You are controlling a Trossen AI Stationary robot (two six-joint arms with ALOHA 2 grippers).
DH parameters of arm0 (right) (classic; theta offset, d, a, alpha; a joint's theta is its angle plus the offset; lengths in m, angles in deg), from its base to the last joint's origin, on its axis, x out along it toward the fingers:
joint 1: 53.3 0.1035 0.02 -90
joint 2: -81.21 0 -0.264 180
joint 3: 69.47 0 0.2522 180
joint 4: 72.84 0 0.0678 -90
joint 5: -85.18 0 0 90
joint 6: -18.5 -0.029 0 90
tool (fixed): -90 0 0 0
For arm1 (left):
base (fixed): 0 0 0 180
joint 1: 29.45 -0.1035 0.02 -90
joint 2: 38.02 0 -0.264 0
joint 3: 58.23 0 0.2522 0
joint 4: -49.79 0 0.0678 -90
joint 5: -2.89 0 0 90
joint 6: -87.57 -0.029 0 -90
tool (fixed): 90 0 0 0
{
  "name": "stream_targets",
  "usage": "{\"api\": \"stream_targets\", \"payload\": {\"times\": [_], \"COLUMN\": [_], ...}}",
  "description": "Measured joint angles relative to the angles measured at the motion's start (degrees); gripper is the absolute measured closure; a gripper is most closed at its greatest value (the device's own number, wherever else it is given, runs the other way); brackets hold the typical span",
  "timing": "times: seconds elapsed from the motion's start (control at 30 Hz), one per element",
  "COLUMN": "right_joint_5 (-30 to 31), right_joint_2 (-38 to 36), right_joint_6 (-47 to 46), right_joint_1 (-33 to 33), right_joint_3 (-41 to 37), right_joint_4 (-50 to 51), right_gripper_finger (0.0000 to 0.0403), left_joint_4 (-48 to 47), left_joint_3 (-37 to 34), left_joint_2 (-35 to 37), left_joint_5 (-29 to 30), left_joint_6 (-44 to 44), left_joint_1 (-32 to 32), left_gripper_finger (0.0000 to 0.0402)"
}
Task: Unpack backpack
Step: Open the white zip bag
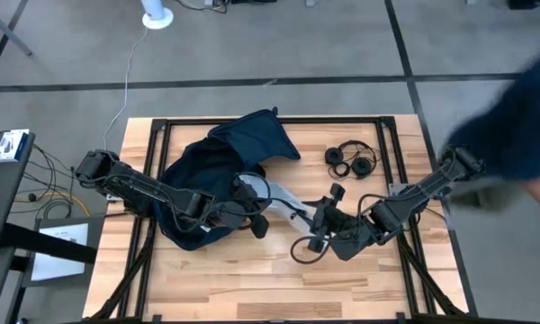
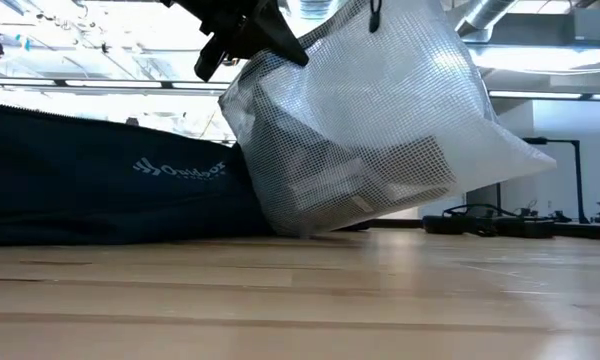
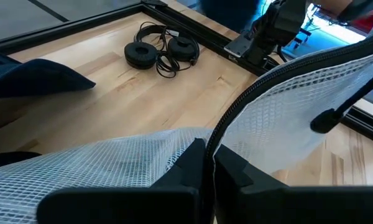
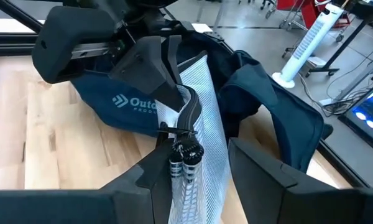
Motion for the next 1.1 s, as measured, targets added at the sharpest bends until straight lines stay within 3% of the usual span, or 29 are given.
{"api": "stream_targets", "payload": {"times": [0.83,1.1], "right_joint_5": [-0.13,-0.13], "right_joint_2": [-0.15,-0.16], "right_joint_6": [-1.29,0.55], "right_joint_1": [-1.16,-1.34], "right_joint_3": [-3.72,-3.72], "right_joint_4": [-4.7,-5.93], "right_gripper_finger": [0.0271,0.0309], "left_joint_4": [0.01,0.02], "left_joint_3": [0.0,0.0], "left_joint_2": [0.0,0.02], "left_joint_5": [0.01,0.01], "left_joint_6": [0.0,0.0], "left_joint_1": [-0.02,-0.02], "left_gripper_finger": [0.0402,0.0402]}}
